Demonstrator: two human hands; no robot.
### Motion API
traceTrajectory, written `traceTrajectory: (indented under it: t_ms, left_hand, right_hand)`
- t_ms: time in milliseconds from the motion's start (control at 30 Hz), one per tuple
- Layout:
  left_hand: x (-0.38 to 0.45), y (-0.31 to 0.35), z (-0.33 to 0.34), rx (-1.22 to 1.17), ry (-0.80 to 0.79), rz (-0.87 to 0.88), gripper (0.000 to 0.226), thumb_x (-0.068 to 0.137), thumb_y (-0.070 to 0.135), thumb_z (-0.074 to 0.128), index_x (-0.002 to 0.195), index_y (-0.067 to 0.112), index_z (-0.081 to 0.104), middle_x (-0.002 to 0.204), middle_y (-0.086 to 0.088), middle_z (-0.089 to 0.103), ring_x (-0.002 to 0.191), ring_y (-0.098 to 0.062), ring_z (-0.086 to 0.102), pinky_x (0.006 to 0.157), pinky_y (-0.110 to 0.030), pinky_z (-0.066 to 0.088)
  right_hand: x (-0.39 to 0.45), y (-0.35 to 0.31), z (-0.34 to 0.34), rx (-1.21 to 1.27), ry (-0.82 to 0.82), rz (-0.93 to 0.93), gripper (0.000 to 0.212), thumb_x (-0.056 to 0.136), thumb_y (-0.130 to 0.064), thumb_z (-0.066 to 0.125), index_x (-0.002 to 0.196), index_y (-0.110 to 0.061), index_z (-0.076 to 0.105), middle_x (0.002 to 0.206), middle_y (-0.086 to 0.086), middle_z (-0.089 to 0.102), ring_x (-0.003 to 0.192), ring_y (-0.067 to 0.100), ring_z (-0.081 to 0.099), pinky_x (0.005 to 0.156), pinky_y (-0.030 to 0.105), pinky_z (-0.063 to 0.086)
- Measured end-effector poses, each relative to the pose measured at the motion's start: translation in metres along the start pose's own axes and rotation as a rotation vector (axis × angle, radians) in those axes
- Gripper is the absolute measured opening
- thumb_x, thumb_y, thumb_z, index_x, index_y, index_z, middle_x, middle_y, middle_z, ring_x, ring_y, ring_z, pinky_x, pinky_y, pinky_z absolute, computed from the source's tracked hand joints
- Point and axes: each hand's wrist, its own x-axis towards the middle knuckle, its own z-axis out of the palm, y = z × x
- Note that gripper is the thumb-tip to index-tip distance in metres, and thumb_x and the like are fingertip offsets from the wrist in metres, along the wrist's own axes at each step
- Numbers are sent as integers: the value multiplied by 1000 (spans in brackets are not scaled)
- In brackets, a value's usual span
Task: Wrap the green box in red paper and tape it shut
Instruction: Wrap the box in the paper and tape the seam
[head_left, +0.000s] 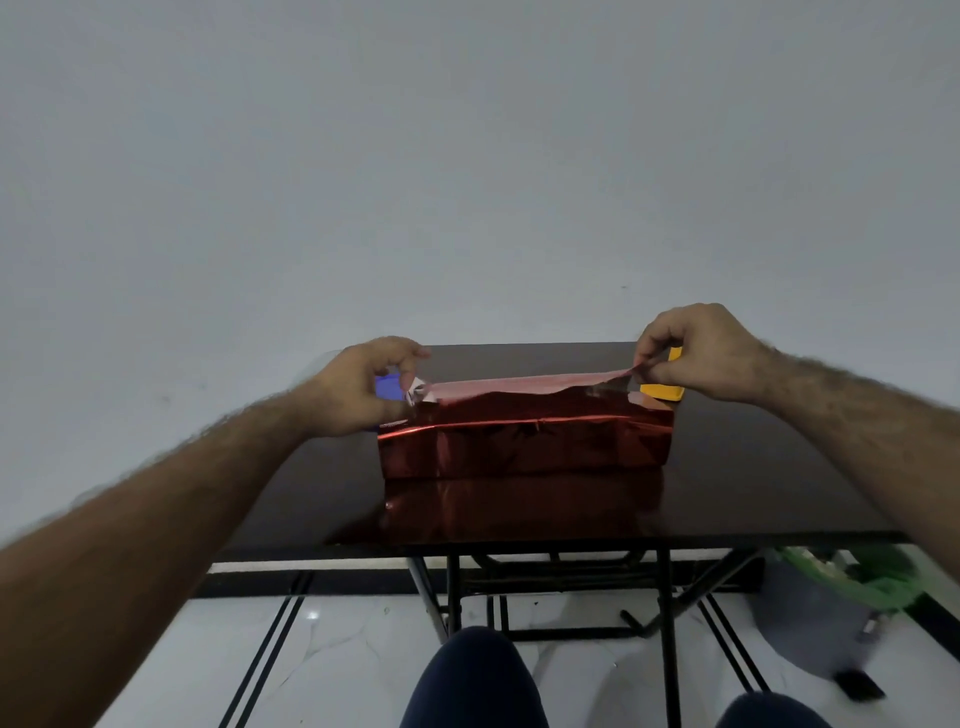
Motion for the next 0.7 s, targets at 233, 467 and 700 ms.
traceTrajectory:
  t_ms: [233,467,700]
  left_hand:
    - [11,6,-5,141,-73,-50,54,87,6,70,125,43,59,114,15,66,113,-11,62,96,-33,48]
    - [43,-18,-1,308,-148,-89,31,94,22,77,125,17,74,131,0,64,122,-20,56,108,-38,45]
    - [44,-37,6,-82,32,-295,13,85,9,78,92,12,67,83,-15,72,72,-23,62,73,-47,56]
  right_hand:
    - [4,-4,-2,-30,40,-9,29,77,-8,91,74,-32,75,82,-11,75,86,3,67,76,19,47]
    - [20,0,-2,-5,56,32,25,75,-4,91,74,-25,78,72,-13,73,76,5,66,68,21,44]
    - [32,2,2,108,138,56,22,75,-1,89,76,-20,79,79,-2,76,74,18,65,72,34,52]
